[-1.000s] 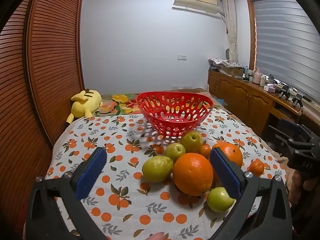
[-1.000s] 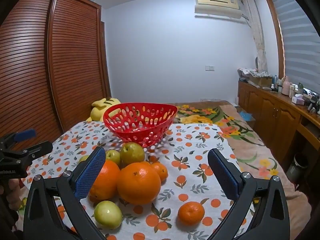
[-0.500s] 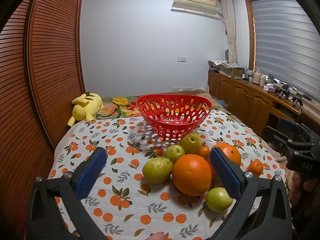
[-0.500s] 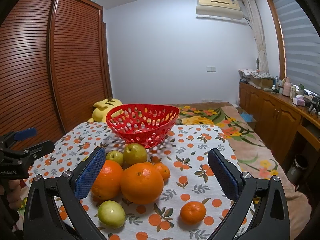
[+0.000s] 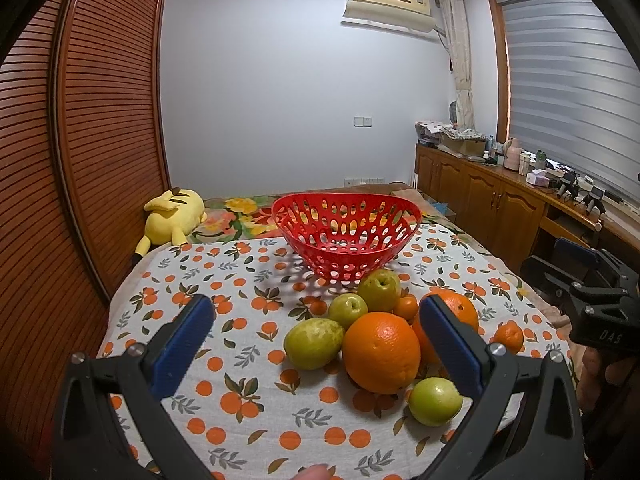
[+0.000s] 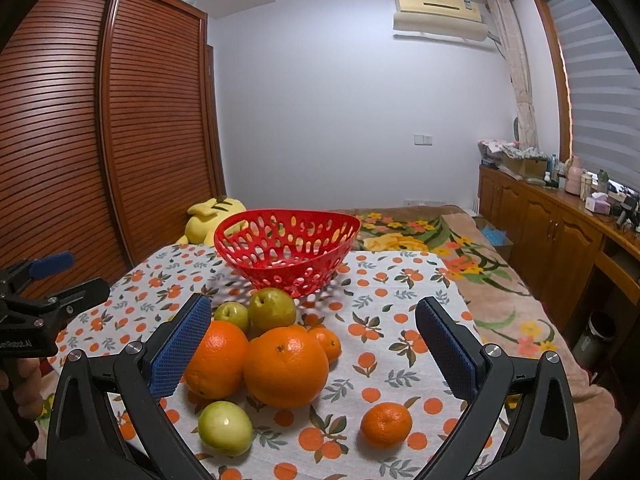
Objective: Organize fruits
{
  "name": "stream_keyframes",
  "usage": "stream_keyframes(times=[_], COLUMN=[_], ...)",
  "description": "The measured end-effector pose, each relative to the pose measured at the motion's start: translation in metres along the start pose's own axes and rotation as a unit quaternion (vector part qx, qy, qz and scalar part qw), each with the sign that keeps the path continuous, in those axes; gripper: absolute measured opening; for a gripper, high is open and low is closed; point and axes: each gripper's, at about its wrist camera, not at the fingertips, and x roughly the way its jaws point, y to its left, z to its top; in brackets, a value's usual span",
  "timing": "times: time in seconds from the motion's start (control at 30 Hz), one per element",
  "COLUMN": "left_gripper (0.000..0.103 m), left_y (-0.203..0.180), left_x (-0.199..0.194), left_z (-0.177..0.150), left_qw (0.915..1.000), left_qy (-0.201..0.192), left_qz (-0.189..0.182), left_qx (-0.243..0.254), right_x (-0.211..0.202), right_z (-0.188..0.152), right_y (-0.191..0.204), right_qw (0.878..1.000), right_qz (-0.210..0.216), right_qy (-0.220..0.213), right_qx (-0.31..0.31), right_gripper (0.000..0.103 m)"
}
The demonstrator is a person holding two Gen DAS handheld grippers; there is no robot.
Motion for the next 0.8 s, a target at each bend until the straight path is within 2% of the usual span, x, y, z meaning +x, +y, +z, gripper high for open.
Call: stream_keyframes(times=[0.8], left_gripper=[0.103], left_y=[-0.0063], left_x=[-0.0026], left_z=[0.0002], left_qw=[1.0000], left_qy=[-0.003], left_qz=[-0.004], left_qx=[0.000], right_x=[-0.0009], right_z=[0.0009], right_y=[0.0028], right_qw=[1.000], right_qz=[0.001], right_qy=[-0.001], right_qx=[-0.001], right_gripper=[0.103])
